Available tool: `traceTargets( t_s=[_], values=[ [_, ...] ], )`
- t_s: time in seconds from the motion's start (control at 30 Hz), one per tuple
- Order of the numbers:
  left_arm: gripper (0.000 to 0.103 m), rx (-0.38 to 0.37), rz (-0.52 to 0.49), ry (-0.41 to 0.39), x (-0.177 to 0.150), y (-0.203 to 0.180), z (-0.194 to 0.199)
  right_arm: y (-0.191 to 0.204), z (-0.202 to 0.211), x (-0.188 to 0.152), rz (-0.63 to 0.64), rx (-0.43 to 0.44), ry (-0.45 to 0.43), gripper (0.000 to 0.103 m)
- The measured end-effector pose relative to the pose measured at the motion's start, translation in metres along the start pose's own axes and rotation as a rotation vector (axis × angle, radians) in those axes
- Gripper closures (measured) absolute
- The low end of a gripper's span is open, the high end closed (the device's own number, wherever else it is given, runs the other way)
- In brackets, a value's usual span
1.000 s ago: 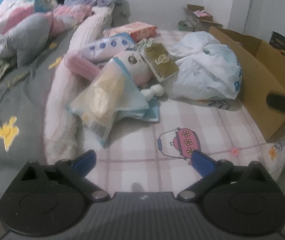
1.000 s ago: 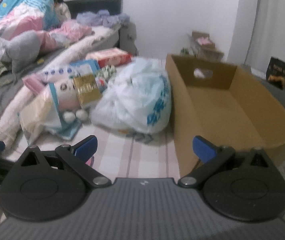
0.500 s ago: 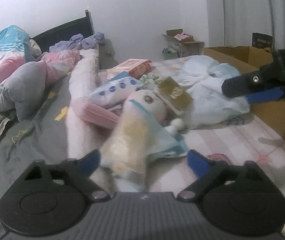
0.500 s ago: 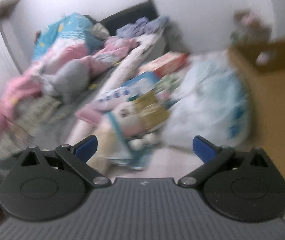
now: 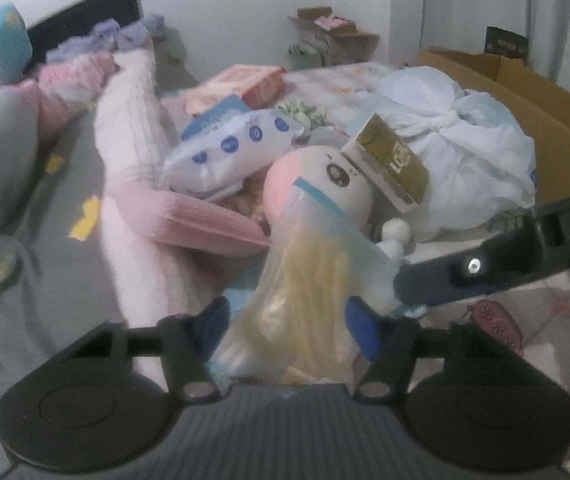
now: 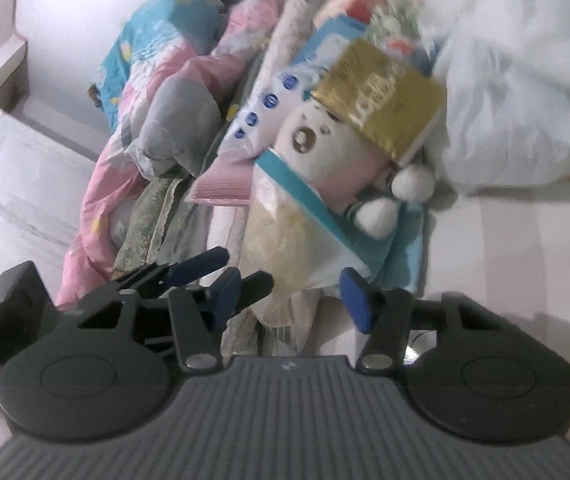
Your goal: Organize soft objects
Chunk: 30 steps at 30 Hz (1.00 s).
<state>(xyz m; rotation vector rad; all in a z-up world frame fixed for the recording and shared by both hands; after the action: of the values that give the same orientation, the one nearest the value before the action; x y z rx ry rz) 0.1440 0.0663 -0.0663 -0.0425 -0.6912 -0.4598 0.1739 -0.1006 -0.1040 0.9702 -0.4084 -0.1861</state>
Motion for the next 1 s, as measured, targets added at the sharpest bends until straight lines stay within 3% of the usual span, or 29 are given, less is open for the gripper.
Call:
traceTargets(
  t_s=[0.1,0.27,0.4,0.57,0.8,1.0],
  values=[
    [0.033,-0.037,0.028,0.027,0.002,0.005,-0.007,-0.01,-0.017,0.001,-0.054,0.003,0.023,0.052],
    [0.044,-0.071,0.079,0.056,0.002,0.004,-0.006,-0.018,-0.026,0.001,-0.123,0.038,0.041,0.058],
    [0.055,-0.154,0.141,0.089,-0.002,-0.005,0.002,-0.021,-0.016,0.001,-0.128,0.069,0.024,0.06],
    [0.055,-0.193,0.18,0.105,-0.011,-0.029,0.009,-0.02,0.003,0.002,-0.112,0.066,0.011,0.06],
    [0.056,-0.31,0.206,0.135,-0.033,-0.076,0.016,-0.016,0.039,-0.006,0.016,-0.044,0.032,0.059],
    [0.056,-0.248,0.204,0.1,-0.034,-0.081,0.026,-0.02,0.06,-0.013,0.144,-0.164,0.021,0.059]
  ],
)
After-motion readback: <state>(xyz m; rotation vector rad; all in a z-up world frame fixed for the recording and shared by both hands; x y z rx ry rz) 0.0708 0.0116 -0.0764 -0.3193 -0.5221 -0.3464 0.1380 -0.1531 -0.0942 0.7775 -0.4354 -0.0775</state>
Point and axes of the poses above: each gripper's, at about its wrist camera, not at the fingertips, and z roughly against the way its jaws point, y to its left, x to its top, the point moved 4 cm from there along -z, roughly the way its jaws point, and after that the axes turned 5 degrees about -z, right-handed, at the moved point
